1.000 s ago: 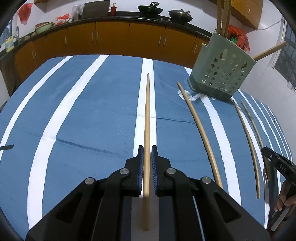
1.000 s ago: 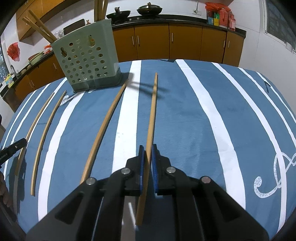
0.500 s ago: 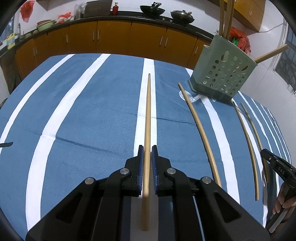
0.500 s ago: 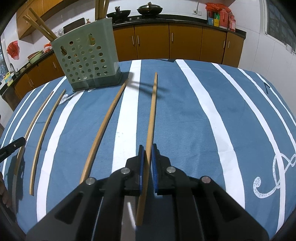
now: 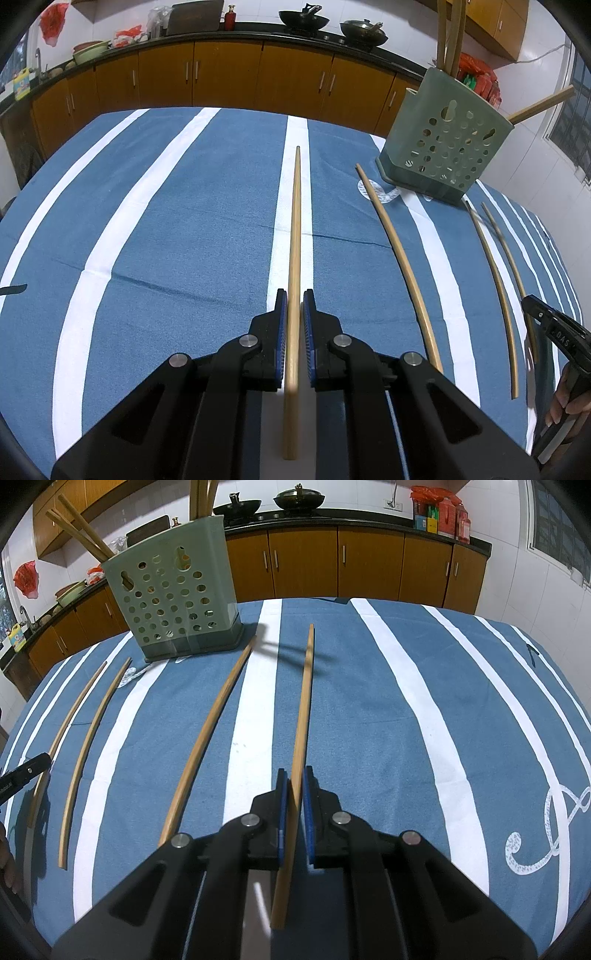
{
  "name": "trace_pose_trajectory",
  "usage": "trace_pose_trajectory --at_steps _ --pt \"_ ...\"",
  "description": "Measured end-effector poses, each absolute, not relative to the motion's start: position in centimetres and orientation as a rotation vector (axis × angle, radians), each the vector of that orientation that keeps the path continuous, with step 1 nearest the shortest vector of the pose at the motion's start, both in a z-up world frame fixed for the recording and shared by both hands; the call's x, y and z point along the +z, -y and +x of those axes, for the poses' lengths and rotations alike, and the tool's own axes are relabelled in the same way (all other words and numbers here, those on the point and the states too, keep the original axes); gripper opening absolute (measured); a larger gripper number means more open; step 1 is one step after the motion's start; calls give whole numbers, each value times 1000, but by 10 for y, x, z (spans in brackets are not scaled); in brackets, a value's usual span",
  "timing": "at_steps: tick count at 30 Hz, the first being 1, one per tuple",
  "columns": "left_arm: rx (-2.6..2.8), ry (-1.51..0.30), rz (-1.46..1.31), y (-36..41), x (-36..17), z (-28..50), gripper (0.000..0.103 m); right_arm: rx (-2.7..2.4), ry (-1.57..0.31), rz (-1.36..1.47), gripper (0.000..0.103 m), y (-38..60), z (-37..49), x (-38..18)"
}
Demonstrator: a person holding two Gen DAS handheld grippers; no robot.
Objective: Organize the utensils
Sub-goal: 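Hold the grasped chopsticks in both grippers above the table, then raise the left gripper's chopstick into the green holder and open it while the right gripper does likewise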
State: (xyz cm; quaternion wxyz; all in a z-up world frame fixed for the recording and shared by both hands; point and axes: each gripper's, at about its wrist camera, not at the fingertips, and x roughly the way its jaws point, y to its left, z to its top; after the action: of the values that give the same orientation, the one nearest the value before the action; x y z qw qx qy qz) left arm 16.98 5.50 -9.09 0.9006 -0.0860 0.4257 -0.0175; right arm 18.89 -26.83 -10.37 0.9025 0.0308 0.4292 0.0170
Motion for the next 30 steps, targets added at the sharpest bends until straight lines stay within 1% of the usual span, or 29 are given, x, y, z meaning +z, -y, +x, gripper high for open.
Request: trace_pose_trajectory --at_steps 30 --pt "-33 -882 -154 -52 -91 168 10 30 -887 53 10 267 186 -104"
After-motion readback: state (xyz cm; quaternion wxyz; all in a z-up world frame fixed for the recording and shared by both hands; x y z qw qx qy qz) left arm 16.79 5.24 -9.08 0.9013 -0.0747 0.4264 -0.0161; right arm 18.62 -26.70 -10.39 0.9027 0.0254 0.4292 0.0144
